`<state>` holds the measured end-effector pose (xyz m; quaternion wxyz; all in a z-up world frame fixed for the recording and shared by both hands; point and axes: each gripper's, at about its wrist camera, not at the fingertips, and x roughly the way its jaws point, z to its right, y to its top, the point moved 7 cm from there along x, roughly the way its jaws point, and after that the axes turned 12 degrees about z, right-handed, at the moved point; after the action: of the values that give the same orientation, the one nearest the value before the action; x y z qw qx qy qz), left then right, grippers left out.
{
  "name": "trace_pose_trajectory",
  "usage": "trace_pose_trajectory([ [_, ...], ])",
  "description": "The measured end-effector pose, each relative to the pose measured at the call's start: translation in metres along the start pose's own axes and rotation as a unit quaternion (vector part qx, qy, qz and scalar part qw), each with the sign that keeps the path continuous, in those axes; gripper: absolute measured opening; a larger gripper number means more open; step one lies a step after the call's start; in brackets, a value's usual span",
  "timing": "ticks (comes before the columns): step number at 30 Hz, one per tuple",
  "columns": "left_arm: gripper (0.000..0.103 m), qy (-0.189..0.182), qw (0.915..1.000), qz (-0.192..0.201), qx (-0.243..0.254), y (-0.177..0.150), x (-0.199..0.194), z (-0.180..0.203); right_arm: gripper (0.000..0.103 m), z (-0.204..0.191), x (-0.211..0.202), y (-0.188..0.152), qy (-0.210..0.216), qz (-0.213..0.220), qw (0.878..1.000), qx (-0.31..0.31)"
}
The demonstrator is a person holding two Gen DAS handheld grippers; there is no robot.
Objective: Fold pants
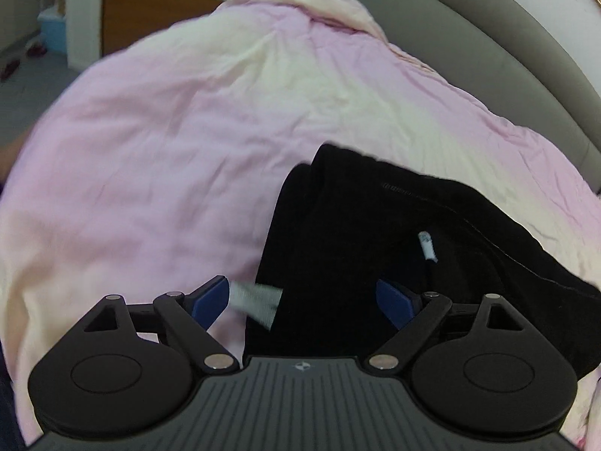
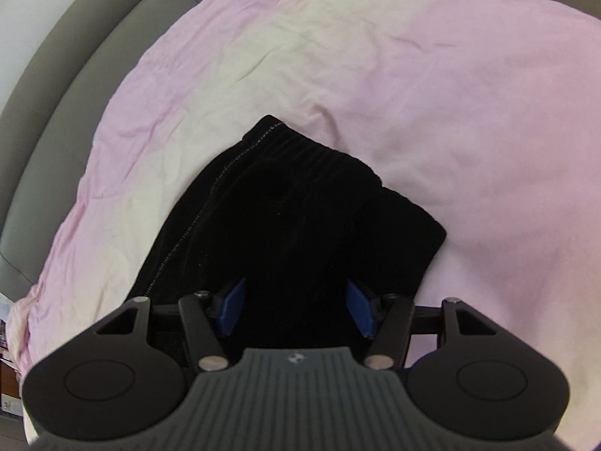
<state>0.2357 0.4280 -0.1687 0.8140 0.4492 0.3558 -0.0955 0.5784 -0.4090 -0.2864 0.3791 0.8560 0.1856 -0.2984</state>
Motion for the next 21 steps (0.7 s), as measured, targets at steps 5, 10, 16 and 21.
trace_pose_trajectory([
  [5, 0.100, -0.031, 0.9940, -0.007, -0.105, -0.034, 0.012, -0.007, 0.006, -0.005, -0.003, -0.004, 0.018, 0.023, 1.000, -0.002],
  [10, 0.089, -0.027, 0.9856, 0.009, -0.167, -0.025, 0.020, -0.013, 0.003, -0.017, -0.034, 0.018, 0.057, 0.075, 0.995, 0.024],
  [16, 0.089, -0.028, 0.9874, 0.010, -0.155, -0.023, 0.027, -0.010, 0.003, -0.026, -0.077, 0.035, 0.112, 0.109, 0.987, 0.045],
  [21, 0.089, -0.028, 0.9881, 0.006, -0.151, -0.023, 0.024, -0.008, 0.005, 0.017, -0.032, 0.006, 0.004, 0.057, 0.998, 0.000],
])
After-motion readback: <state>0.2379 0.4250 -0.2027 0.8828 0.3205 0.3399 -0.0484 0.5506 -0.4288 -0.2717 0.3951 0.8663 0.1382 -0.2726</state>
